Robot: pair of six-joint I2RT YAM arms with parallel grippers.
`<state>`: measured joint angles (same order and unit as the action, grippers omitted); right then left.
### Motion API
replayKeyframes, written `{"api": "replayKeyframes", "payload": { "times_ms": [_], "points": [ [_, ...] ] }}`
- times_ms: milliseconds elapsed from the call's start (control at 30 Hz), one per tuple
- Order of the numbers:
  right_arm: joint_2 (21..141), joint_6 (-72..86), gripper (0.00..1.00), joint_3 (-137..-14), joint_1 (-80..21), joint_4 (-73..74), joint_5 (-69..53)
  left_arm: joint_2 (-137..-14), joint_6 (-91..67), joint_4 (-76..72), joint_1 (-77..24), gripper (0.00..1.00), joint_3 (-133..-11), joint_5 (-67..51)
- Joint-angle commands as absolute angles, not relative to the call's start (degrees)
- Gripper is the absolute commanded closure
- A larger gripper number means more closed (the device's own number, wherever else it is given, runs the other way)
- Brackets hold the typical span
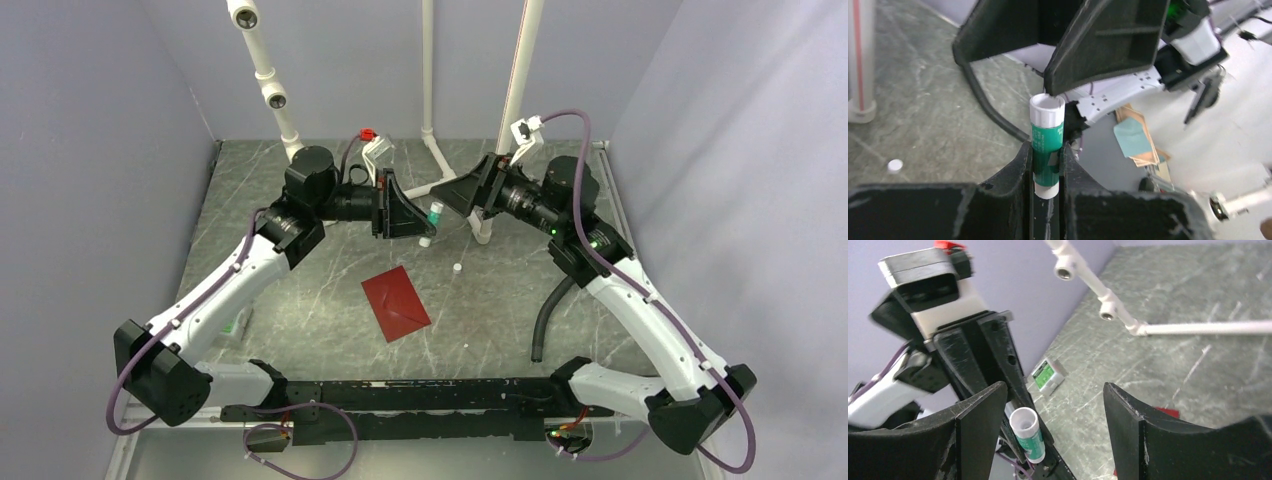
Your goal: Place the letter into the envelope and seal it
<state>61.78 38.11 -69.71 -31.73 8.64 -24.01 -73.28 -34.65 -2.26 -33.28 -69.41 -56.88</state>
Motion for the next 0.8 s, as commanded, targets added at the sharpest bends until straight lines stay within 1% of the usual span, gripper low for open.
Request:
{"api": "replayKeyframes", "payload": {
  "times_ms": [0, 200, 267, 300, 333, 367, 433, 500, 567, 600, 633, 700, 767],
  "points": [
    [64.0, 43.2, 0.28, -71.6, -34.8, 14.8, -12.4, -72.5, -30.5, 1.7, -33.0, 0.98, -69.3, -48.6],
    [64.2, 44.8, 0.48, -70.3, -35.5, 13.1, -14.0, -74.4, -32.2, 1.4, -33.0, 0.97, -69.1, -49.7],
    [64.5, 45.0, 0.61, -70.0, -35.6, 12.9, -14.8, -74.5, -32.4, 0.8, -33.0, 0.97, -69.0, -50.1],
    [64.6, 45.1, 0.64, -69.8, -35.6, 12.9, -15.3, -74.6, -32.4, 0.8, -33.0, 0.97, -69.0, -50.7],
    [64.6, 45.2, 0.64, -69.5, -35.6, 12.4, -16.0, -74.7, -32.4, 1.1, -33.0, 0.98, -69.2, -50.8],
    [64.5, 45.4, 0.62, -69.4, -35.6, 12.1, -16.3, -74.8, -32.4, 1.5, -33.0, 0.98, -69.2, -50.8],
    [64.3, 45.5, 0.50, -69.1, -35.6, 11.4, -17.6, -74.6, -32.5, 1.7, -33.0, 0.98, -69.0, -50.8],
    [64.5, 45.6, 0.43, -69.1, -35.6, 11.1, -18.6, -74.5, -32.8, 1.3, -33.0, 0.97, -68.5, -50.7],
    [64.9, 45.6, 0.41, -69.1, -35.5, 10.7, -20.4, -74.4, -33.1, 1.0, -33.0, 0.98, -68.4, -50.8],
    [65.1, 45.7, 0.42, -69.0, -35.5, 10.4, -20.9, -74.4, -33.3, 1.0, -33.0, 0.98, -68.4, -50.7],
    [65.3, 45.8, 0.44, -68.8, -35.5, 10.0, -21.6, -74.5, -33.3, 0.9, -33.0, 0.98, -68.4, -50.8],
    [65.6, 45.7, 0.53, -68.8, -35.5, 9.9, -22.4, -74.4, -33.4, 0.8, -33.0, 0.98, -68.4, -50.9],
    [65.7, 45.2, 0.65, -69.0, -35.5, 10.0, -22.9, -74.1, -33.5, 0.5, -33.0, 0.98, -68.3, -51.4]
  ]
}}
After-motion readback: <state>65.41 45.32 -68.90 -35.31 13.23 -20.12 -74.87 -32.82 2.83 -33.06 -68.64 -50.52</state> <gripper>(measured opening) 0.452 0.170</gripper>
